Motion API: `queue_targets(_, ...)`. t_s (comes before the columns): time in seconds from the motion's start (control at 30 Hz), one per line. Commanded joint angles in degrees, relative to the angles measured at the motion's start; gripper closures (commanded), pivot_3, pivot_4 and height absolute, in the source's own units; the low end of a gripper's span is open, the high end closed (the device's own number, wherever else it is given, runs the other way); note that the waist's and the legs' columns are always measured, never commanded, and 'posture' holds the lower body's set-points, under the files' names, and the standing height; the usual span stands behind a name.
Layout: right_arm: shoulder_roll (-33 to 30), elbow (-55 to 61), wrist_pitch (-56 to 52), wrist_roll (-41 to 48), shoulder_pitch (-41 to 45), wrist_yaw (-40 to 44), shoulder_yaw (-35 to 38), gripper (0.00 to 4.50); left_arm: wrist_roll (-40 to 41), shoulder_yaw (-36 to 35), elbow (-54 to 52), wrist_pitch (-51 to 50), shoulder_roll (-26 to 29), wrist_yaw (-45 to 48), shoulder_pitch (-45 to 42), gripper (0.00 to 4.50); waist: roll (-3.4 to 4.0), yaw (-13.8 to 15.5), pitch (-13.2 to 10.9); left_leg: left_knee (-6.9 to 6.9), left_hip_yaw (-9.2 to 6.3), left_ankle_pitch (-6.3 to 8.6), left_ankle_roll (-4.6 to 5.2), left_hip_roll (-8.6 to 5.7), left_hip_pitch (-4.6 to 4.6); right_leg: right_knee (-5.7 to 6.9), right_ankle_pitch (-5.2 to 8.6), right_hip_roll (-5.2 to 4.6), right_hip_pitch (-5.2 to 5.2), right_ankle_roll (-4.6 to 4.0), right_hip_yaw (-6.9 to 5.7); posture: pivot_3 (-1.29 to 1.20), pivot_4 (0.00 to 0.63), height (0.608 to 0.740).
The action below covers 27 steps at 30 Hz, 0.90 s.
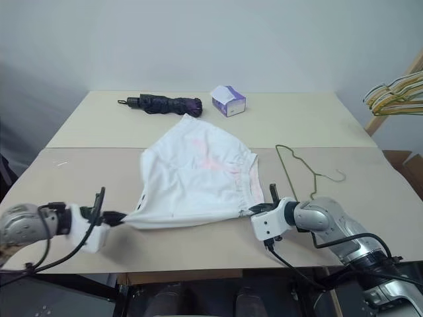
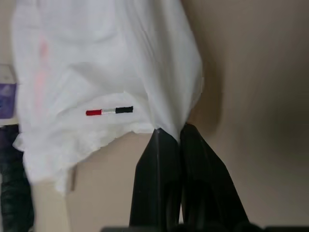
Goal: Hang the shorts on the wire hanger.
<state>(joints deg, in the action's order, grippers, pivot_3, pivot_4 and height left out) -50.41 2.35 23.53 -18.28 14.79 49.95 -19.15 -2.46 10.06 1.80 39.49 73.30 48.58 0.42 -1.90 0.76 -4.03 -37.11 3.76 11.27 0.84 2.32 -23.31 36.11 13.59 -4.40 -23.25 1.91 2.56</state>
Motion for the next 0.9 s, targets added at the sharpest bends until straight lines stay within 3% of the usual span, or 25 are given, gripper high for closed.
queue_targets(0.03, -4.79, 4.55, -1.52, 8.21, -1.35, 7.05, 3.35, 4.5, 7.89, -4.68, -5.55, -4.53, 6.29, 7.19, 5.55, 4.48, 0.03, 0.0, -0.02, 0.0, 0.06, 0.0, 0.0, 0.06, 0.0, 0.0, 0.07, 0.01, 0.0, 0.11, 0.0, 0.07, 0.062, 0.74)
queue_targets(0.13, -8.25, 7.92, -3.3, 14.06, -2.32, 12.7, 3.41, 4.5, 13.61, -7.01, -10.53, -9.93, 9.48, 11.91, 11.03, 4.48, 0.06, -0.02, -0.04, 0.0, 0.18, 0.0, -0.01, 0.19, 0.07, -0.03, 0.22, 0.02, 0.05, 0.3, -0.02, 0.08, 0.063, 0.74)
queue_targets(0.23, -8.31, 7.72, -3.24, 14.38, -2.21, 12.6, 3.62, 4.5, 14.71, -8.43, -13.14, -12.25, 10.02, 14.96, 13.67, 4.48, 0.06, -0.05, -0.05, 0.0, 0.25, 0.23, -0.39, 0.23, 0.11, -0.02, 0.28, 0.05, 0.02, 0.38, -0.03, 0.08, 0.063, 0.74)
queue_targets(0.47, -8.59, 4.58, -0.86, 9.33, -1.64, 9.56, 3.98, 4.5, 13.93, -7.93, -16.9, -15.37, 5.32, 17.07, 11.88, 4.48, 0.11, -0.07, -0.07, 0.0, 0.31, 0.25, -0.43, 0.19, 0.08, -0.03, 0.3, 0.09, -0.03, 0.38, -0.04, 0.05, 0.059, 0.74)
queue_targets(0.7, -9.48, 9.37, -3.52, 12.98, -6.49, 10.43, 5.9, 4.5, 16.43, -8.22, -21.75, -18.25, 2.92, 21.21, 13.31, 4.48, 0.12, -0.12, -0.08, -0.01, 0.33, 0.24, -0.42, 0.19, 0.06, -0.02, 0.3, 0.09, -0.02, 0.38, -0.03, 0.03, 0.059, 0.74)
queue_targets(0.83, -8.96, 11.6, -6.49, 12.47, -8.83, 10.01, 6.4, 3.21, 20.47, -9.05, -22.79, -20.81, 3.15, 25.1, 14.54, 3.51, 0.12, -0.31, -0.08, -0.01, 0.33, 0.24, -0.42, 0.2, 0.09, -0.02, 0.3, 0.1, -0.02, 0.38, -0.01, 0.02, 0.06, 0.74)
queue_targets(0.9, -9.26, 11.96, -7.55, 12.7, -9.63, 9.78, 7.48, 2.49, 20.97, -9.71, -21.03, -20.54, 2.05, 25.94, 14.77, 2.8, 0.14, -0.37, -0.09, -0.01, 0.33, 0.25, -0.42, 0.22, 0.12, -0.02, 0.31, 0.1, -0.03, 0.38, -0.01, 0.02, 0.06, 0.74)
